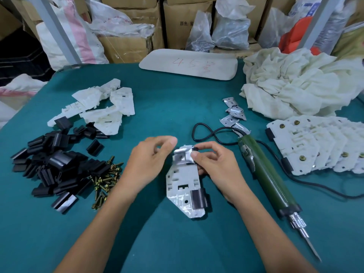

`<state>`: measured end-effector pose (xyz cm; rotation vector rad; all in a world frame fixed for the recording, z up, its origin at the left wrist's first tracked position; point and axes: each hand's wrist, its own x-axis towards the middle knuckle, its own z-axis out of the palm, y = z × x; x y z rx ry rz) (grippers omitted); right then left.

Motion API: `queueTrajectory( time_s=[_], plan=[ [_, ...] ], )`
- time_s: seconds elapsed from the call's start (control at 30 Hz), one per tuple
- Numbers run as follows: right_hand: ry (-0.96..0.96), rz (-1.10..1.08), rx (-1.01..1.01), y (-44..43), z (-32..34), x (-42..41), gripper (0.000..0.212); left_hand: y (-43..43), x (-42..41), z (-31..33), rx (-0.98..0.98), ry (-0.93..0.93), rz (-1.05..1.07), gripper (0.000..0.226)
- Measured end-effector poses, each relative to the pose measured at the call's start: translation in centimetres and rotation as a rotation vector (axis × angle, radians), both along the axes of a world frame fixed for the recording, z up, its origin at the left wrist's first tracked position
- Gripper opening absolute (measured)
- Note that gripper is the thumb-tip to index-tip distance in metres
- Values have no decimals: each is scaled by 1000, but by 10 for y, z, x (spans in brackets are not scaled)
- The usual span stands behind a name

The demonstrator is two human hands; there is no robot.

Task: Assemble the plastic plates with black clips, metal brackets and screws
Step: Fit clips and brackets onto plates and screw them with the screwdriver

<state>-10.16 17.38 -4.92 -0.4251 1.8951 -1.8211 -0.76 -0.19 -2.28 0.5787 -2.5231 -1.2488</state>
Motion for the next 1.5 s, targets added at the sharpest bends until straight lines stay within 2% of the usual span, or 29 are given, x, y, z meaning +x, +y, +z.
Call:
queueTrajectory(
  time_s=[0.07,0.1,0.17,0.27,0.4,0.47,0.53,0.67,0.77,0.8,0.9,1.0,1.13,1.2,1.27,1.33,1.5],
  plan=[
    [254,-57,213,-2,-5,3,17,0,-31,15,-69,68,97,15],
    [357,-89,280,-5,-7,5,23,4,-51,22,-87,74,93,13],
    [423,-123,315,-7,-7,8,27,16,-93,30,-148,32,-6,21],
    [354,-127,299,-6,-4,7,22,42,-154,34,-283,-83,-181,35],
    [308,-107,306,-6,-2,4,18,66,-204,25,-493,-270,-304,53],
    [304,-94,308,-6,-1,4,17,68,-215,24,-515,-291,-331,62],
    [306,-95,307,-6,-1,3,18,68,-222,23,-526,-278,-334,59],
    [289,-104,263,-5,0,3,16,53,-214,21,-623,-285,-221,53],
    [295,-96,241,-4,-1,4,17,6,-195,22,-695,-442,-41,59],
    [295,-94,235,-4,-1,4,18,-12,-188,23,-711,-511,-3,54],
    [270,-81,219,-5,-1,5,18,-52,-165,21,-697,-672,23,40],
    [254,-79,221,-5,0,5,19,-71,-142,23,-720,-728,1,49],
    [234,-73,224,-4,2,5,21,-81,-112,27,-555,-623,-338,53],
    [223,-71,227,-2,4,5,22,-79,-97,25,-562,-551,-414,46],
    [210,-50,229,0,7,7,23,-77,-82,22,-605,-468,-372,33],
    [216,-17,234,5,9,11,23,-75,-64,21,-598,-431,-312,30],
    [266,10,313,37,8,19,11,-50,1,23,-395,-188,-175,23]
  ],
)
